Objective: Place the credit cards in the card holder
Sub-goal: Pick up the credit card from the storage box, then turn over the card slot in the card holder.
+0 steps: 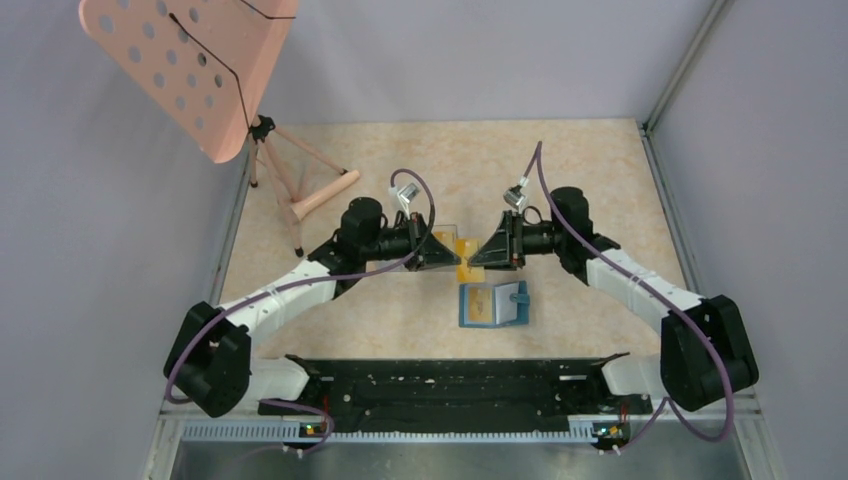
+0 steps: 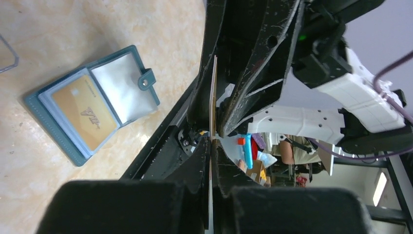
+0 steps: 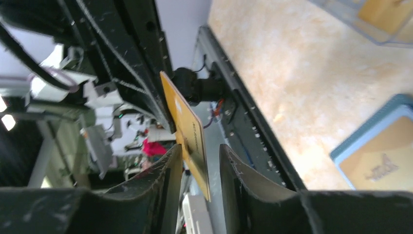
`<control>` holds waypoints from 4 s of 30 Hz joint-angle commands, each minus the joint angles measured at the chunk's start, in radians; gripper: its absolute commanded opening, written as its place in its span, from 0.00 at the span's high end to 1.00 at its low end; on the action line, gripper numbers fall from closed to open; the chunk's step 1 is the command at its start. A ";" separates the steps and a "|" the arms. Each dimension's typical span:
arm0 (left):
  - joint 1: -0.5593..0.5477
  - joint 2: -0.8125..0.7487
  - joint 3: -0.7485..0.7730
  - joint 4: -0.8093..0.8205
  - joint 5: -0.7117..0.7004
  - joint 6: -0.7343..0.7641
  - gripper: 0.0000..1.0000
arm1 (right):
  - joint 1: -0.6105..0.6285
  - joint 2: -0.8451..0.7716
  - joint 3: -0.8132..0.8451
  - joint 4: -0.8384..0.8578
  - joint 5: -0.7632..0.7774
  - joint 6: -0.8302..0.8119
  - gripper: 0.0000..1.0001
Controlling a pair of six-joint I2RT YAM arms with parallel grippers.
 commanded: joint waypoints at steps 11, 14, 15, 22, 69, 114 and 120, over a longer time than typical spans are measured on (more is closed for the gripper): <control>-0.030 -0.038 0.007 -0.215 -0.168 0.139 1.00 | -0.006 -0.076 0.009 -0.363 0.198 -0.253 0.52; -0.032 -0.052 -0.023 -0.142 -0.133 0.117 1.00 | -0.007 -0.071 -0.022 -0.241 0.134 -0.189 0.52; -0.033 -0.054 -0.030 -0.118 -0.124 0.109 1.00 | -0.007 -0.071 -0.032 -0.191 0.119 -0.164 0.52; -0.037 -0.029 -0.033 -0.015 -0.059 0.082 1.00 | -0.007 -0.050 -0.062 0.031 0.034 -0.036 0.53; -0.161 0.553 0.316 -0.443 -0.201 0.245 0.67 | -0.016 0.155 -0.005 -0.679 0.635 -0.551 1.00; -0.329 0.711 0.728 -0.919 -0.463 0.494 0.75 | -0.017 0.143 -0.010 -0.683 0.642 -0.567 1.00; -0.352 0.738 0.795 -1.012 -0.527 0.524 0.55 | -0.017 0.144 -0.011 -0.683 0.637 -0.566 1.00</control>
